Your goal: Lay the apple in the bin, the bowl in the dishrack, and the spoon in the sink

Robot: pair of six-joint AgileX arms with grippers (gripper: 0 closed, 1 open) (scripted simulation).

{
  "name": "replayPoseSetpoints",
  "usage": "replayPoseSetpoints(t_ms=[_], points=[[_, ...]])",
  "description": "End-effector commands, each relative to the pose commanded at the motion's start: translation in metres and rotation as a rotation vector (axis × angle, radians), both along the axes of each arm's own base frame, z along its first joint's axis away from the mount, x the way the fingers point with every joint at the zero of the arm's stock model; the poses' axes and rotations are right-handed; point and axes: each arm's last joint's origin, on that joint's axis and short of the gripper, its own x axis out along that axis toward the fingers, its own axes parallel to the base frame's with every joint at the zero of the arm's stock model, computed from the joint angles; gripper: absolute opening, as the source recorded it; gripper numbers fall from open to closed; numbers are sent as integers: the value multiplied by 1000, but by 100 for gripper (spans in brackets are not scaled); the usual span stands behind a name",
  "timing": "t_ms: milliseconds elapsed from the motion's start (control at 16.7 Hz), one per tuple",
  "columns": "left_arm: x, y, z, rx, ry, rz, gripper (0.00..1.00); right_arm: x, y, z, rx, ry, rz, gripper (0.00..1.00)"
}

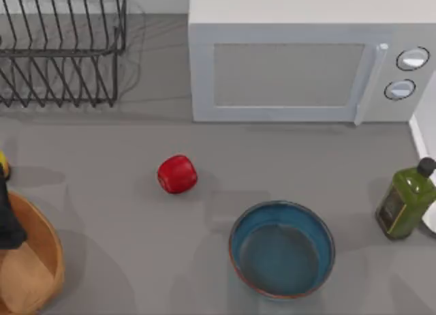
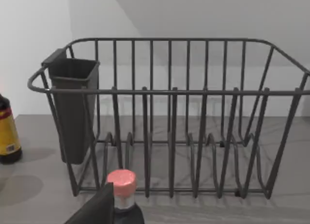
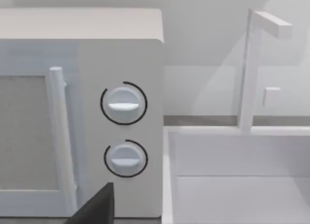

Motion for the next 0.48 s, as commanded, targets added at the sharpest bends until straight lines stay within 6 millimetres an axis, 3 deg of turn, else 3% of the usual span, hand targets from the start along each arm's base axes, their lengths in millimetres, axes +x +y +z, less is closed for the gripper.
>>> replayPoseSetpoints(t_ms=[240, 480], points=[[0, -2, 6, 11, 14, -16, 100, 0, 0, 0, 0, 0, 0, 100], [4, -11, 44, 86, 115, -102, 100, 0, 0, 0, 0, 0, 0, 100]])
